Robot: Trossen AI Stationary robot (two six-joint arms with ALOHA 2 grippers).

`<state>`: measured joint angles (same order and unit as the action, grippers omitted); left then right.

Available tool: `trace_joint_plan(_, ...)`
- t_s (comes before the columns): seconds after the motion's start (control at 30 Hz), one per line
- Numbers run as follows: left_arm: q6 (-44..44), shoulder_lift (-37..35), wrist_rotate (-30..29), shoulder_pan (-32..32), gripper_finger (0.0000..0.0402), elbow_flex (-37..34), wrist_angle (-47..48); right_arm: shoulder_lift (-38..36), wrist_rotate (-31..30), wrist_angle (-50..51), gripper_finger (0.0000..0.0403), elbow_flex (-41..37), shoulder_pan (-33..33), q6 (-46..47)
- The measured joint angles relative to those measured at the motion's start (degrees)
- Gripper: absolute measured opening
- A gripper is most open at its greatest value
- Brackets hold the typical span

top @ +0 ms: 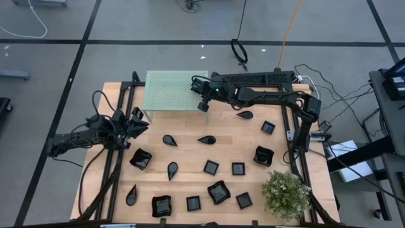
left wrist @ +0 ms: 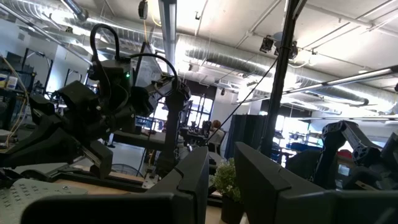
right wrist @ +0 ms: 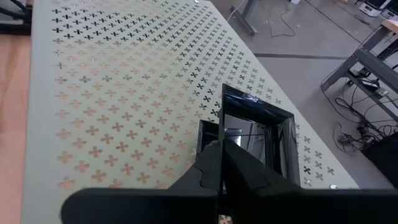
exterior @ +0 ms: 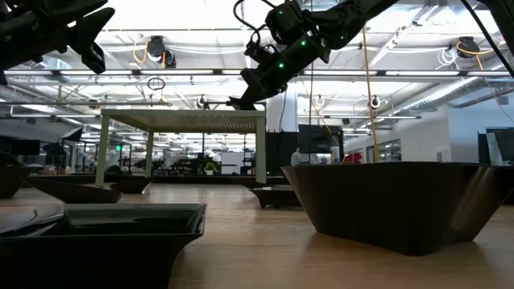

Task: Pick & Place Mini shaped plates
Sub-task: Stack the square plate on top of the square plate on the shelf, then stack the square plate on top of the stacked square plates on the shelf

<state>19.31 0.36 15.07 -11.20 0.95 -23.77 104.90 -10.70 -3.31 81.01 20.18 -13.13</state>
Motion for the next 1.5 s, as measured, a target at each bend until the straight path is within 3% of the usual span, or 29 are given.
trace_joint_plan(0.47, 0.02, 0.0, 0.0, -0.02, 0.0081, -0.01, 0.0, 0.0, 0.02, 2.56, 0.0006, 0.0, -0.02, 0.37)
trace_joint_plan(1.5, 0.01, 0.0, 0.0, 0.0, 0.0081, -0.01, -0.01, -0.3, 0.27, -0.29, 0.0128, 0.0, -1.57, 0.24)
